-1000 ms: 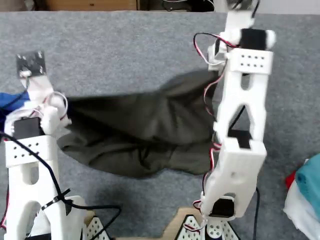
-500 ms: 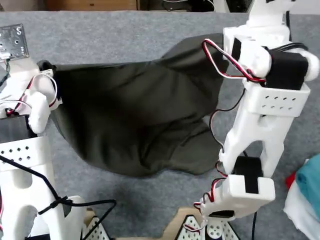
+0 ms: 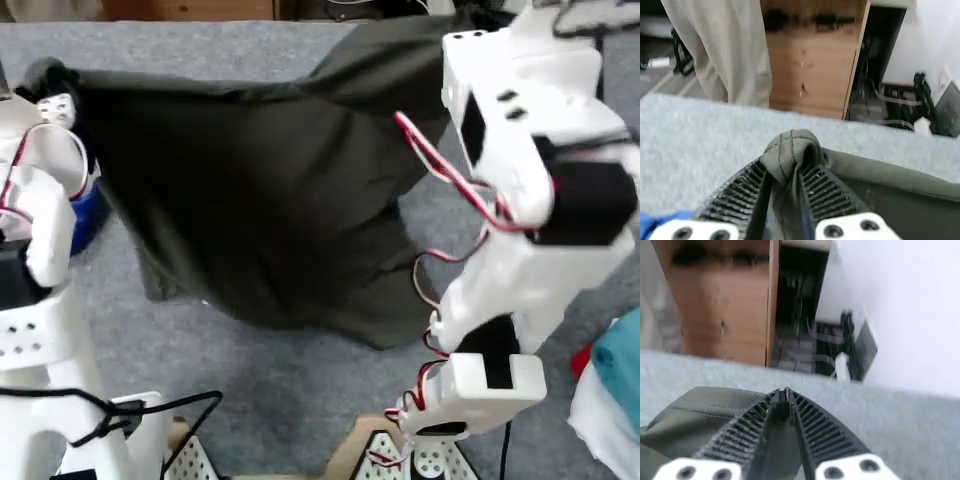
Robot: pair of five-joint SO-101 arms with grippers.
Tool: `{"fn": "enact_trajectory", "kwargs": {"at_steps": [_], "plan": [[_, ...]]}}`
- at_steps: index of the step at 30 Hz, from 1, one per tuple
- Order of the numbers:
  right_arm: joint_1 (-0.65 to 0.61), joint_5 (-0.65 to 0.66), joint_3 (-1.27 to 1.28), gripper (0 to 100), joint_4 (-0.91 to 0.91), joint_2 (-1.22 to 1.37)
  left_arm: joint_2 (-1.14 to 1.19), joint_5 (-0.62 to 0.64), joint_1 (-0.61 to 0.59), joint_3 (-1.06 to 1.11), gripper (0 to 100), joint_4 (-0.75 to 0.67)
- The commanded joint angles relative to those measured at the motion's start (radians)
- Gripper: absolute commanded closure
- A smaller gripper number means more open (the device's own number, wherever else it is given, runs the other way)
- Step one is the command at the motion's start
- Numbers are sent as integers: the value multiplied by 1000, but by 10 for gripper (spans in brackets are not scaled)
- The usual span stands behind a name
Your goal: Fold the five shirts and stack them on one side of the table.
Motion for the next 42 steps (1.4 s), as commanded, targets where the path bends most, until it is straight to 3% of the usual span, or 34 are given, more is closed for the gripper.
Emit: {"fn": "enact_trajectory", "kwargs": {"at_steps": [1, 6, 13, 30, 42], "plan": [[-13, 8, -137, 994, -6, -56, -15, 3, -3, -114, 981, -5], [-8, 9, -302, 994, -8, -58, -16, 5, -3, -155, 980, 9], [-7, 11, -260, 994, -35, -193, -16, 3, -2, -152, 980, 94], [-5, 51, -259, 994, -275, -289, -79, 3, -2, -313, 980, 95], [-5, 52, -255, 994, -299, -361, -188, -43, -2, -310, 980, 71]]}}
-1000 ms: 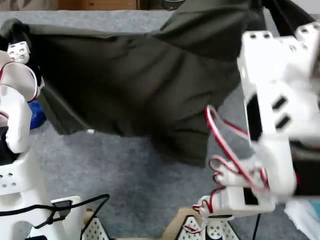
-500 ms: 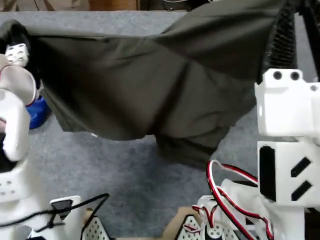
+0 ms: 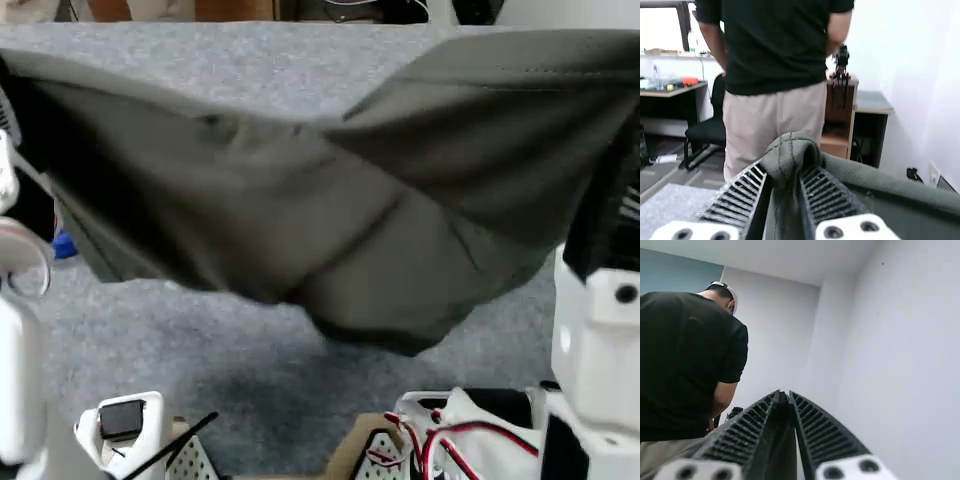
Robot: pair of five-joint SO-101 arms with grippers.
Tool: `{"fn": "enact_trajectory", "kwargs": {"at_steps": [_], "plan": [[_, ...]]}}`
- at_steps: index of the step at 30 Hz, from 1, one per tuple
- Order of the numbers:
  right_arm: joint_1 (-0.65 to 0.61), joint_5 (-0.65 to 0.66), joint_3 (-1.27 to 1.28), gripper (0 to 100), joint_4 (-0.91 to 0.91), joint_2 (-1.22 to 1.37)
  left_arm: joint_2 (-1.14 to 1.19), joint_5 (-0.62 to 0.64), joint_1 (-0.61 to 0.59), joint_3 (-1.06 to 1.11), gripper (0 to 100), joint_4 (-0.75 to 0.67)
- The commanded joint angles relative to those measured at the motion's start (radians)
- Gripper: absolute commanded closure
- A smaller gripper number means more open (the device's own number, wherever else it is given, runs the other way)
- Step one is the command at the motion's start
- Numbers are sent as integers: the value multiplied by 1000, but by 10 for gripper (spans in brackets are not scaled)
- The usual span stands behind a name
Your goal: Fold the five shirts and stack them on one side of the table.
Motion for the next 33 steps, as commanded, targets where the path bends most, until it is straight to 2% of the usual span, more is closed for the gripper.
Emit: {"fn": "enact_trajectory", "kwargs": {"at_steps": [1, 6, 15, 22, 26, 29, 33], "plan": [[-2, 12, 22, 994, -31, -1, -4, -43, -2, -35, 980, -32], [-2, 12, 176, 994, -31, -1, -1, -44, -2, -5, 980, -64], [-4, 11, 679, 994, -201, -1, -2, -44, -2, 388, 980, -295], [-4, 11, 1099, 994, -454, -1, -1, -51, -5, 786, 980, -598], [-4, 11, 1334, 994, -663, -1, 27, -104, -3, 964, 980, -804], [-4, 11, 1483, 994, -818, -1, 108, -109, -8, 990, 980, -905], [-8, 9, 1626, 994, -988, -1, 254, -104, -8, 908, 980, -934]]}}
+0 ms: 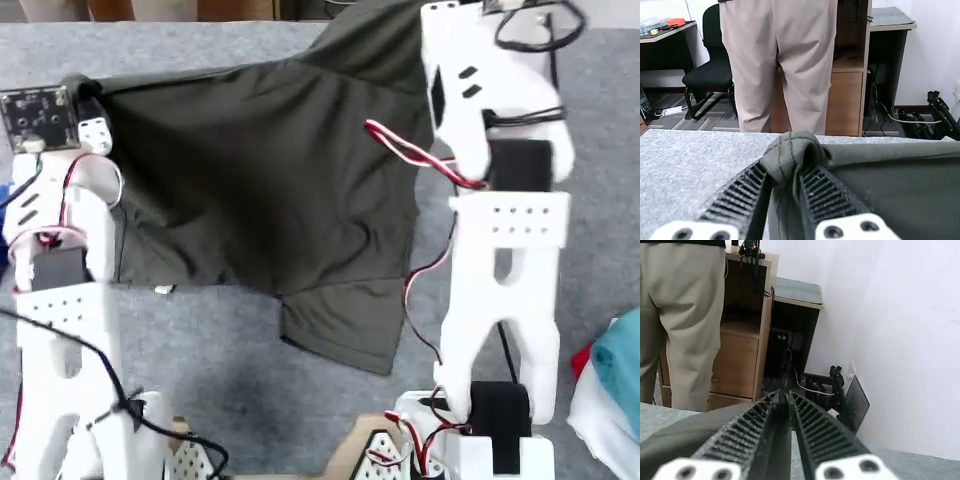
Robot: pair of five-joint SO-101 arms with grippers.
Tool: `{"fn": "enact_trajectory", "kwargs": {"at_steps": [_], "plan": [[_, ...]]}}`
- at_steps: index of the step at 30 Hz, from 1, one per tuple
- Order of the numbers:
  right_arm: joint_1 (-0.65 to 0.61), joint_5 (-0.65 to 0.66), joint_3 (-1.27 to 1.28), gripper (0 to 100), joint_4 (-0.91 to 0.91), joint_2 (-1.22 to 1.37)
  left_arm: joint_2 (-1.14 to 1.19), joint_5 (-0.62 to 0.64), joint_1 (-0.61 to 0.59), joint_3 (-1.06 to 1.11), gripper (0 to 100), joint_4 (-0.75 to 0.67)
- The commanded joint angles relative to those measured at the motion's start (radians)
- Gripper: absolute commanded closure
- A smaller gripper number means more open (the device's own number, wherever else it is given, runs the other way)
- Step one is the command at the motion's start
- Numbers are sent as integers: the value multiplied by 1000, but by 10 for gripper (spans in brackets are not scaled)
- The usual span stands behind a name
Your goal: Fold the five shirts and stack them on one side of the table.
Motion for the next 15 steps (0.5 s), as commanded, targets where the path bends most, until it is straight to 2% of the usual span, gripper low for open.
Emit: {"fn": "enact_trajectory", "kwargs": {"at_steps": [1, 8, 12, 15], "plan": [[-10, 3, 93, 994, -158, -15, 116, -3, -6, -98, 980, -37], [-16, 0, 194, 994, -169, -24, 375, -3, -9, -270, 980, -29], [-16, 0, 180, 994, -21, -24, 443, -3, -8, -267, 980, -28], [-16, 0, 145, 994, 117, -24, 452, -3, -3, -262, 980, 63]]}}
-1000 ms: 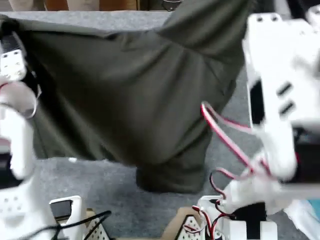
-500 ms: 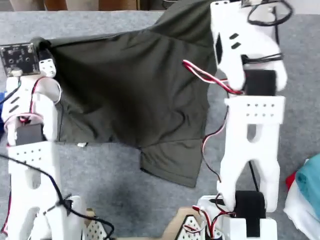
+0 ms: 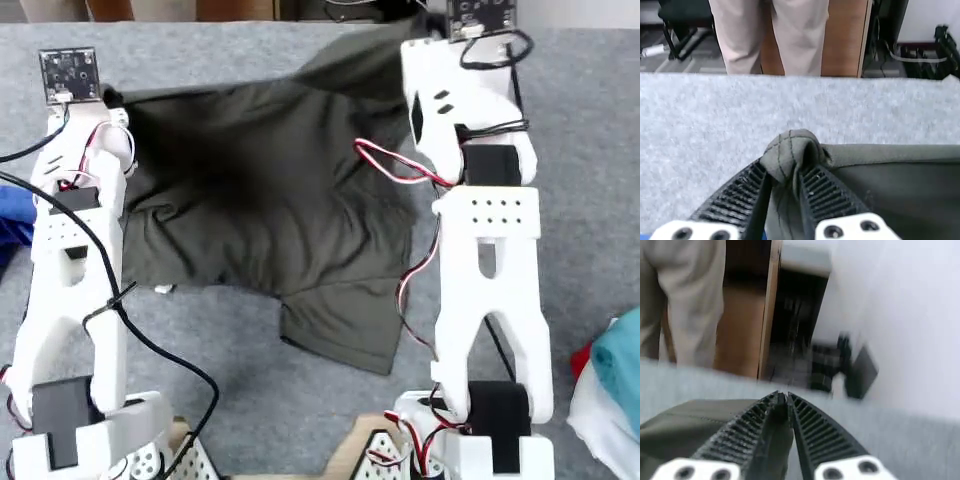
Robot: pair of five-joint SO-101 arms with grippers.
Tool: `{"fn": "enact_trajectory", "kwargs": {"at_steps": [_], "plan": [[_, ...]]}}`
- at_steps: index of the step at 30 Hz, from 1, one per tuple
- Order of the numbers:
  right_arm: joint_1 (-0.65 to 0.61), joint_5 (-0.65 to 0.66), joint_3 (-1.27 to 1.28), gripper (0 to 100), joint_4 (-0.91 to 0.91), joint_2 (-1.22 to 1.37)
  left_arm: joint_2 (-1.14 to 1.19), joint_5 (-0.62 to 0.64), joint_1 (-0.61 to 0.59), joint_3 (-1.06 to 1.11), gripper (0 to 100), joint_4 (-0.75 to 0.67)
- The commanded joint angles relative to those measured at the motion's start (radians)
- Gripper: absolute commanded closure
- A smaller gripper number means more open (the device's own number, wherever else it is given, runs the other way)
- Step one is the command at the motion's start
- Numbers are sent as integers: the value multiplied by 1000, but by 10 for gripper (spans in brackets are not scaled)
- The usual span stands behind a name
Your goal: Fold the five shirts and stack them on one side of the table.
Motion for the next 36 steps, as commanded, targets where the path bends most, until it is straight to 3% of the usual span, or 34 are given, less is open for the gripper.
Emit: {"fn": "enact_trajectory", "kwargs": {"at_steps": [1, 17, 21, 26, 32, 36], "plan": [[-10, 0, -62, 994, 150, -25, -2, -3, -2, -55, 980, 98], [-28, 8, -229, 994, 841, -25, -12, 21, 17, -72, 981, 580], [-28, 9, -232, 994, 980, -27, -12, 104, 14, -143, 981, 750], [-28, 40, -228, 994, 1120, -47, -12, 110, 48, -199, 981, 977], [-68, 95, -189, 994, 1212, -217, -4, 114, 41, -193, 981, 1039], [-134, 95, -1, 994, 1211, -357, -10, 115, 41, -193, 981, 1053]]}}
